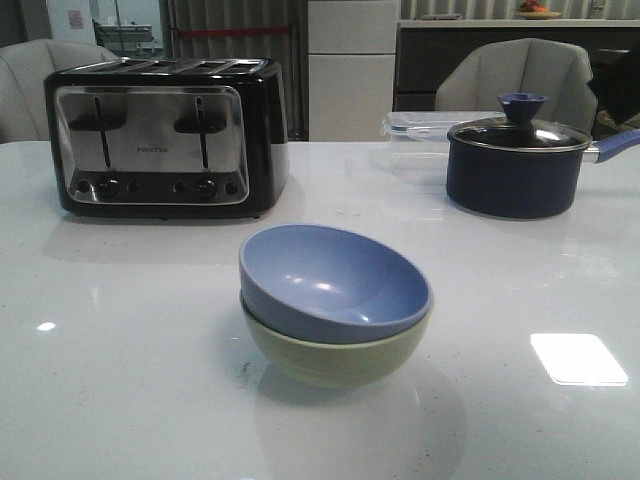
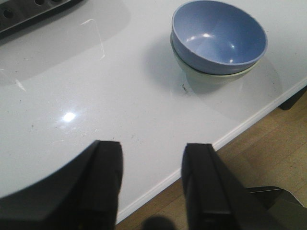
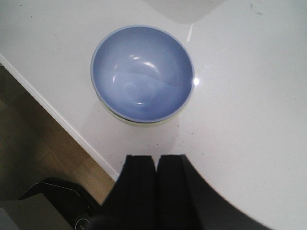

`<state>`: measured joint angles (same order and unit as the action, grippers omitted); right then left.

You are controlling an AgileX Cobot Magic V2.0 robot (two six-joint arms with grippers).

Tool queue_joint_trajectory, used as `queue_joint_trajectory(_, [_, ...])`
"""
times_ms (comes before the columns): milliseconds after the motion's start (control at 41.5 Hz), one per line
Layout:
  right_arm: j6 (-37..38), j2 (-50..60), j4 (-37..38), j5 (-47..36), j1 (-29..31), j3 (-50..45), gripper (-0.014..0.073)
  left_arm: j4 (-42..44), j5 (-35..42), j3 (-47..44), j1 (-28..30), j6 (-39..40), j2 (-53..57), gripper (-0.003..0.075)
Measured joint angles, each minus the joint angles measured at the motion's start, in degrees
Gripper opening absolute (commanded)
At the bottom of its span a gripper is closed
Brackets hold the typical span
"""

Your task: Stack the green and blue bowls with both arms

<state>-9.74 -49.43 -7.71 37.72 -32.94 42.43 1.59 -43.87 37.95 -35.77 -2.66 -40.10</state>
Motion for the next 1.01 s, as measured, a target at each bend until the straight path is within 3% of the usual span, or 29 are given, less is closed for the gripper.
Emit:
queue_joint_trajectory(96, [0.0, 0.0, 0.0, 0.0, 0.0, 0.0, 0.0057, 0.0, 0.0, 0.0, 0.0, 0.1, 0.0, 0.0088])
queue_joint_trajectory(651, [0.0, 0.0, 0.0, 0.1, 0.0, 0.0, 0.0057, -0.3, 0.9, -0.5, 0.6, 0.1, 1.6, 0.0097])
queue_joint_trajectory(819, [0.0, 0.0, 0.0, 0.1, 0.0, 0.0, 0.0057, -0.4, 6.1, -5.1, 9.3, 0.0, 10.5, 0.0097])
queue_joint_trajectory(1012, [0.0, 0.0, 0.0, 0.1, 0.0, 0.0, 0.0057, -1.6, 20.5, -17.4, 21.3, 0.0, 24.0, 0.0097])
